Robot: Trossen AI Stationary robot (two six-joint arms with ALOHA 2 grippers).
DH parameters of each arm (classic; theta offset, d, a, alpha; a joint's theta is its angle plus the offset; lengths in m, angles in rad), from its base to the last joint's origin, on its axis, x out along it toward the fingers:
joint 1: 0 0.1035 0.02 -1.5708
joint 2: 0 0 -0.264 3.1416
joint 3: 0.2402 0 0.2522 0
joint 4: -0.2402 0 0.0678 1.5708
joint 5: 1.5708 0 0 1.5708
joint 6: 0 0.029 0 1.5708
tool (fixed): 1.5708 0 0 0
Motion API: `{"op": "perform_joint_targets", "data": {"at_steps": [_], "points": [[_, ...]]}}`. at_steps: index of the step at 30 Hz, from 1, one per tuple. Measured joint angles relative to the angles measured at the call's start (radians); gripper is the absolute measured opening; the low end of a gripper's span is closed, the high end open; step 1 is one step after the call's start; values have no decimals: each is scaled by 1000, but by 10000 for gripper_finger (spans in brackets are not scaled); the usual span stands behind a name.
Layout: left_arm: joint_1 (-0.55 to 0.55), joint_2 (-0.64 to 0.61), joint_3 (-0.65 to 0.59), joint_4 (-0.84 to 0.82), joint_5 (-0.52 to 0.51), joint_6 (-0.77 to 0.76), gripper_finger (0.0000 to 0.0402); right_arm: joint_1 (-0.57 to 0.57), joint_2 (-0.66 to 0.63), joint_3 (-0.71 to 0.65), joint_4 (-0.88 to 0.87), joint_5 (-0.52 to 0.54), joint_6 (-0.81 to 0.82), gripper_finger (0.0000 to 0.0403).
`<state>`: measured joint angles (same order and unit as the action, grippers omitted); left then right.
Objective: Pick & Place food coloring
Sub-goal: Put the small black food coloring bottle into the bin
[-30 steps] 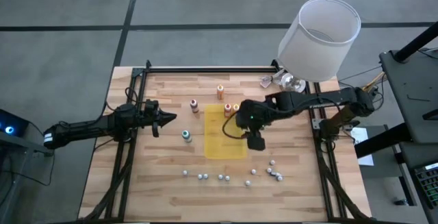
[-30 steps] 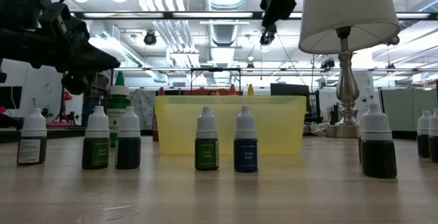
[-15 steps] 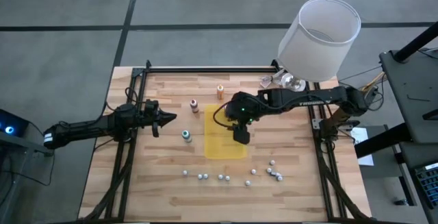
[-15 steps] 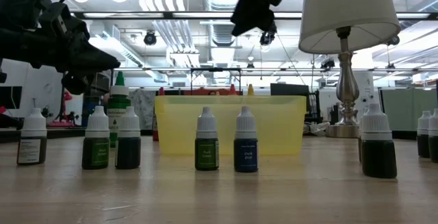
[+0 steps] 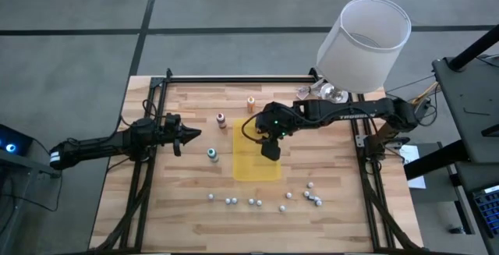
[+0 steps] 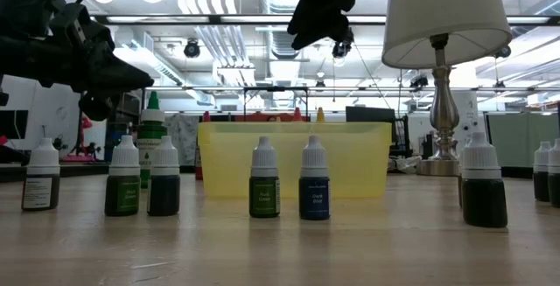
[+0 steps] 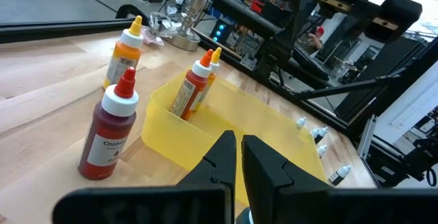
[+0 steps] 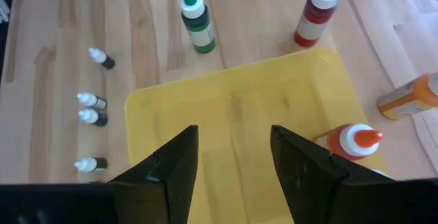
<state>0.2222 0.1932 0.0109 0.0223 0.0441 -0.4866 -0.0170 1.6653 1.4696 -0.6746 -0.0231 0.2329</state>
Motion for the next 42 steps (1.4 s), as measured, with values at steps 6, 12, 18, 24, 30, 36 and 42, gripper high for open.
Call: {"op": "perform_joint_targets", "data": {"at_steps": [6,12,18,24,30,36,42], "points": [[0,0,0,0,0,0,0,-1,0,0,0,-7,-5,173],[0,0,0,0,0,0,0,0,0,-1,-10,-82,-11,173],[0,0,0,0,0,0,0,-1,-6,-2,-112,-82,-47,173],[0,0,0,0,0,0,0,14,-38,-17,-143,-82,-50,173],[0,0,0,0,0,0,0,21,-85,-77,-142,-81,-25,173],[0,0,0,0,0,0,0,33,-168,-175,-115,-79,-1,173],[0,0,0,0,0,0,0,99,-255,-287,-65,-80,1,173]]}}
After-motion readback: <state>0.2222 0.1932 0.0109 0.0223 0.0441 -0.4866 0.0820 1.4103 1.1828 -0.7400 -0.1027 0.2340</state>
